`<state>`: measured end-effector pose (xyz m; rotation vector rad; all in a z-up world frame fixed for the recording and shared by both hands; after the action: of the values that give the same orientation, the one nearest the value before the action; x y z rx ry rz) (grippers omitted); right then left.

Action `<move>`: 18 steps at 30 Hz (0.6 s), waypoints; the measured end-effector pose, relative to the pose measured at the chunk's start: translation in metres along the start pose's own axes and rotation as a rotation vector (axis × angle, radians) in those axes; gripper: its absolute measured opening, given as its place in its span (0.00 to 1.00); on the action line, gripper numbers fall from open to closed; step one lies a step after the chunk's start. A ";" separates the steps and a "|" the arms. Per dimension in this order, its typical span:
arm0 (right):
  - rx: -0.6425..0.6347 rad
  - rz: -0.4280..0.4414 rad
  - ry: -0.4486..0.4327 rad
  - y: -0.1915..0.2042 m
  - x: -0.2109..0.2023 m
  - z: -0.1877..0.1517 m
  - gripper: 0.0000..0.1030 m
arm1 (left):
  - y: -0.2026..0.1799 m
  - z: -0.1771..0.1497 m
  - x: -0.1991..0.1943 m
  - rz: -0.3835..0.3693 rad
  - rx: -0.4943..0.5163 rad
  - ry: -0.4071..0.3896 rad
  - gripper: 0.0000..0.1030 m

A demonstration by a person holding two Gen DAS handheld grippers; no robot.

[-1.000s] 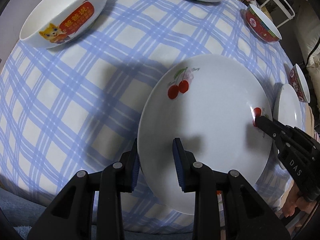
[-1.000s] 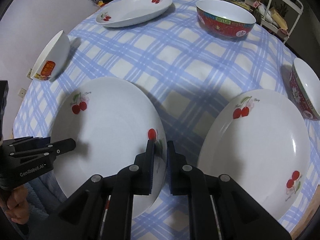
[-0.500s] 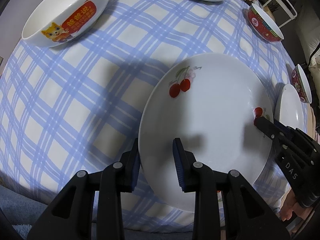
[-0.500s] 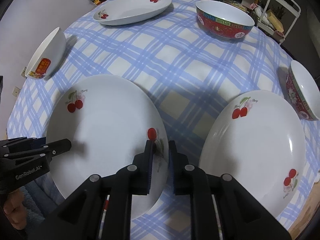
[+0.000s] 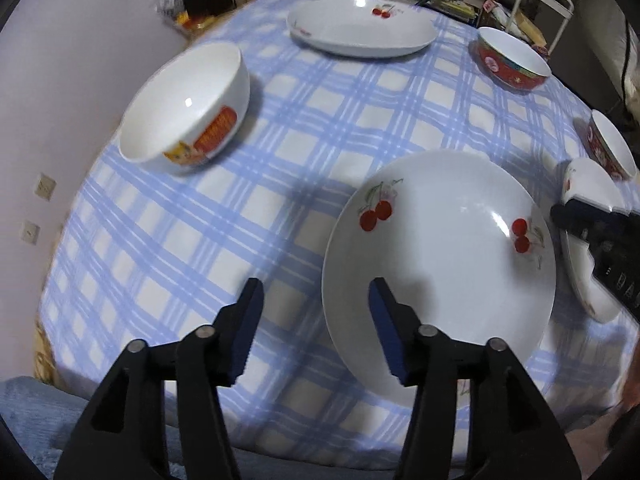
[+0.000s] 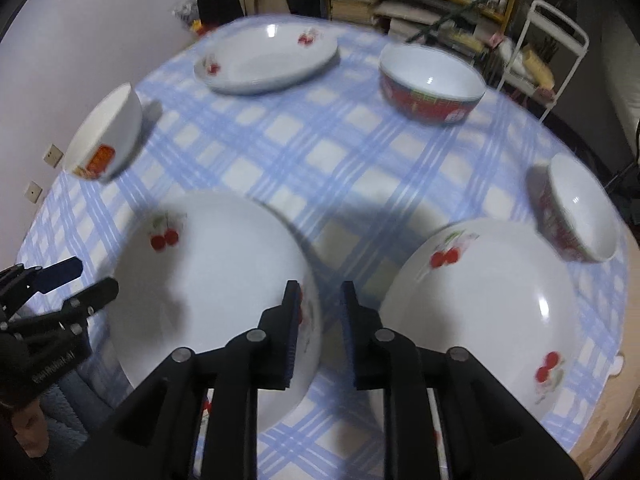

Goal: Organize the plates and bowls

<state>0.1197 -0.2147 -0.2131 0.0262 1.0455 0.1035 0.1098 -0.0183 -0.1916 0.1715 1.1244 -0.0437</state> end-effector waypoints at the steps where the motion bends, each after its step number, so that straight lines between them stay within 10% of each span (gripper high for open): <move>1: -0.001 -0.009 -0.017 -0.002 -0.006 0.002 0.28 | -0.003 0.000 -0.004 -0.005 0.011 -0.011 0.60; 9: 0.054 -0.074 -0.099 -0.032 -0.038 0.023 0.73 | -0.018 0.006 -0.032 0.047 0.044 -0.108 0.70; 18: 0.163 -0.053 -0.169 -0.076 -0.076 0.029 0.90 | -0.035 0.026 -0.070 0.070 0.051 -0.206 0.78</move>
<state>0.1128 -0.2973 -0.1380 0.1524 0.8832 -0.0317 0.0985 -0.0603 -0.1215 0.2465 0.9112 -0.0269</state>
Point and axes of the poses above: each gripper's, at about its wrist camera, not at the fingertips, and x roughly the way its jaws point, y to its left, z to its top, the point moved 2 cm from there along x, roughly the way its jaws point, and after that the axes turned 7 degrees about -y, right-handed, at the moved point
